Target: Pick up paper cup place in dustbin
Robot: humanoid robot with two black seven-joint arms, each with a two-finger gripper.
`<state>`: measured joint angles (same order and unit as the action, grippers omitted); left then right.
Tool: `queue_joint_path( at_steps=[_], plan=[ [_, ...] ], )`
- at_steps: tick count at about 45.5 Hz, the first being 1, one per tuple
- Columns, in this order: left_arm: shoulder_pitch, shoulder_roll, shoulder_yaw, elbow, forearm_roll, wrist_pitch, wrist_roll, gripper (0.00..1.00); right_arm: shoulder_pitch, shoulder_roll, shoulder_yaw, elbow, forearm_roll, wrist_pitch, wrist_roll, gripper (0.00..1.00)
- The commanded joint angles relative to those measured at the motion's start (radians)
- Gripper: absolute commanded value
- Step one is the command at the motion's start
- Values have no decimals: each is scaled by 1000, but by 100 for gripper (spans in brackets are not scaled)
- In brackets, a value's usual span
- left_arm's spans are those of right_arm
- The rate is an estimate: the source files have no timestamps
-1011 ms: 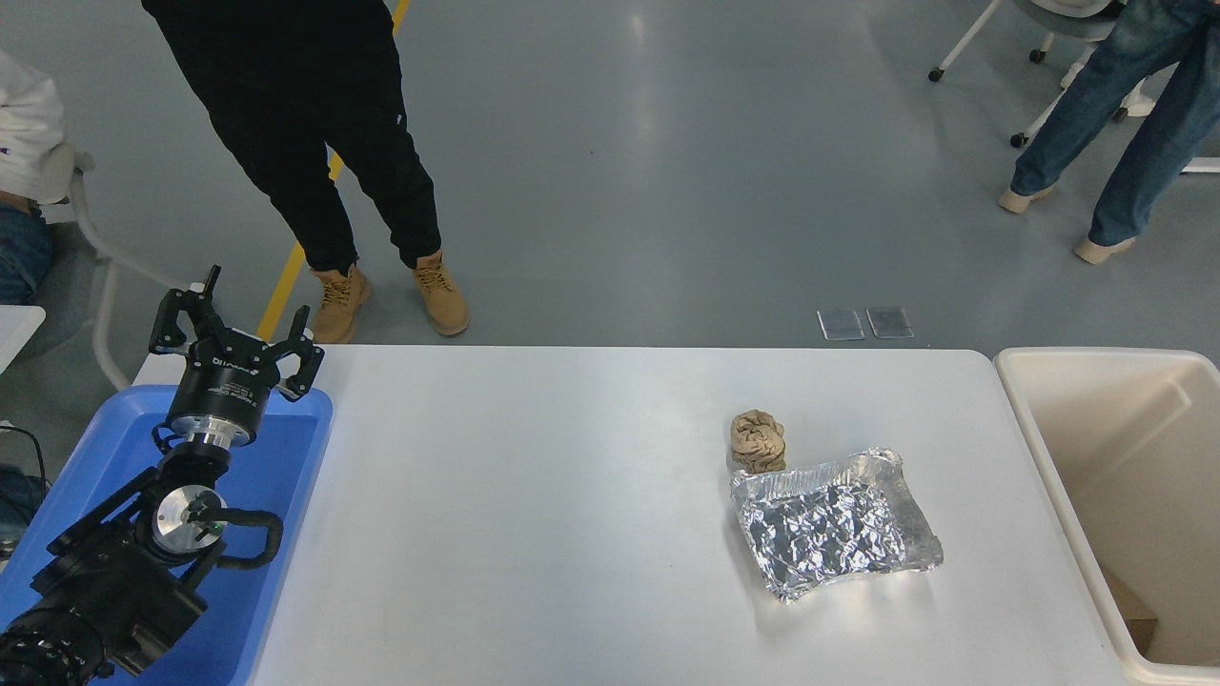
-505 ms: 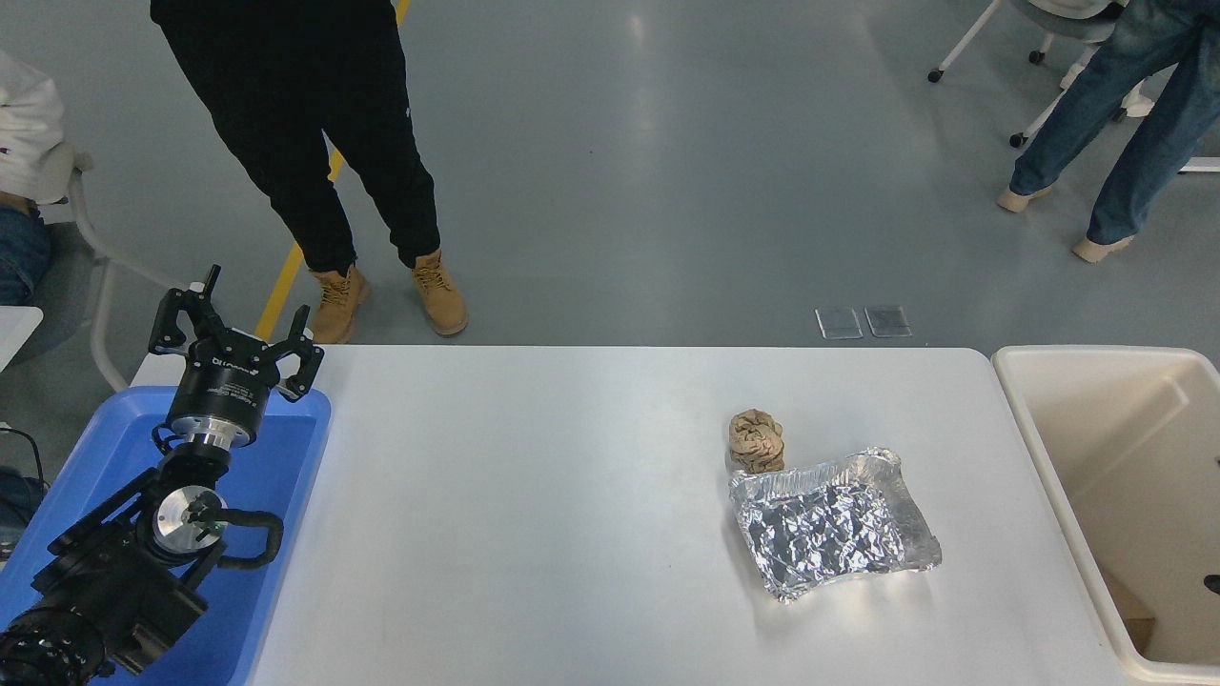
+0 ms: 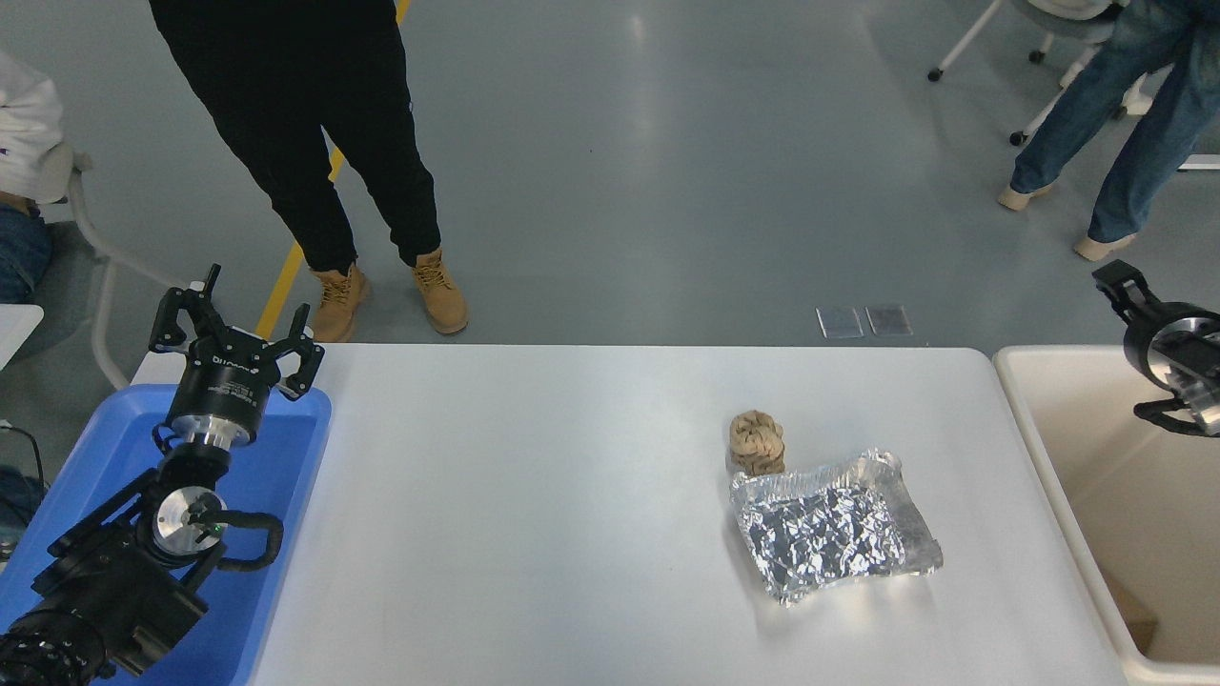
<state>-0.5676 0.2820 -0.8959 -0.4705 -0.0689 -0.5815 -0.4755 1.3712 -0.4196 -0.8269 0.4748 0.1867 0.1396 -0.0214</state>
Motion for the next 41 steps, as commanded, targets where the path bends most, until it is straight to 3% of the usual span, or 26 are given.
queue_joint_path(
  at_steps=[1,7,15,28,41],
  plan=[
    [0,-1,2,0,0,2,0,99,268,122,-120,50,-76,251,-29,100],
    [0,0,2,0,0,2,0,99,383,125,-124,185,-141,316,-38,100],
    [0,0,2,0,0,3,0,99,555,96,-162,542,-251,344,-51,100],
    [0,0,2,1,0,3,0,99,860,93,-253,955,-260,457,-92,100],
    [0,0,2,1,0,3,0,99,990,94,-256,1038,-259,564,-91,100]
  ],
)
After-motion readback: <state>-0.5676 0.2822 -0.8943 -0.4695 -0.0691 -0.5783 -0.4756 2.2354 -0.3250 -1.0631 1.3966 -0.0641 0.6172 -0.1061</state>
